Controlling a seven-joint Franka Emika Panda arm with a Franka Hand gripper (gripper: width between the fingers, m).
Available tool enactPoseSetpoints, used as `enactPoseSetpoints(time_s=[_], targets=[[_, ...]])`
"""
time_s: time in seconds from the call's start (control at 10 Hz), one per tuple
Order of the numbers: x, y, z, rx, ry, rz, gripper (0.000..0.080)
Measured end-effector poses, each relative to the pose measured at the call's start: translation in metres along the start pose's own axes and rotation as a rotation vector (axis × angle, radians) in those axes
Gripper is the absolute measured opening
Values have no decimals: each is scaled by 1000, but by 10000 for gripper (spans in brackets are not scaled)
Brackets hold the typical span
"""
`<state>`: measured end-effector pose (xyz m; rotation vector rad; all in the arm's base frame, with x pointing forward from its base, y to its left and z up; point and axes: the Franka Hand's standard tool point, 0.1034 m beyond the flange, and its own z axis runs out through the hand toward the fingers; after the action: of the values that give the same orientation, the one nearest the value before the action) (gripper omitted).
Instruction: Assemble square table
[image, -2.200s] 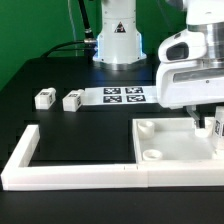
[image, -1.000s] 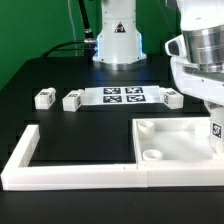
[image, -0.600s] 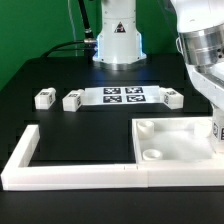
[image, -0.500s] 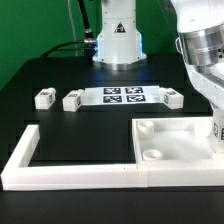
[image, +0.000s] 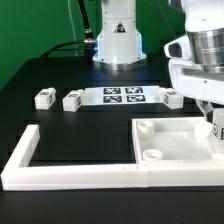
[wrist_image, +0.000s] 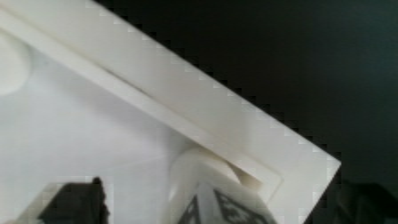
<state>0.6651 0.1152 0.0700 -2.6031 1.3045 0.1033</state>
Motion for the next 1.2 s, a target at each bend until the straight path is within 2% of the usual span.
enactPoseSetpoints(time_s=[0.2,0.4,0.7,0.8,0.9,1.2], targets=[[1,1,-1,-3,2,-171,649],[6,-1,-6,-78,46,-571,649],[4,-2,-5,-72,42,-600,635],[3,-3,-5,-67,40,-544,464],[5,2,-4,-75,39,-443,303],[6,2,-4,-69,46,-239,294]])
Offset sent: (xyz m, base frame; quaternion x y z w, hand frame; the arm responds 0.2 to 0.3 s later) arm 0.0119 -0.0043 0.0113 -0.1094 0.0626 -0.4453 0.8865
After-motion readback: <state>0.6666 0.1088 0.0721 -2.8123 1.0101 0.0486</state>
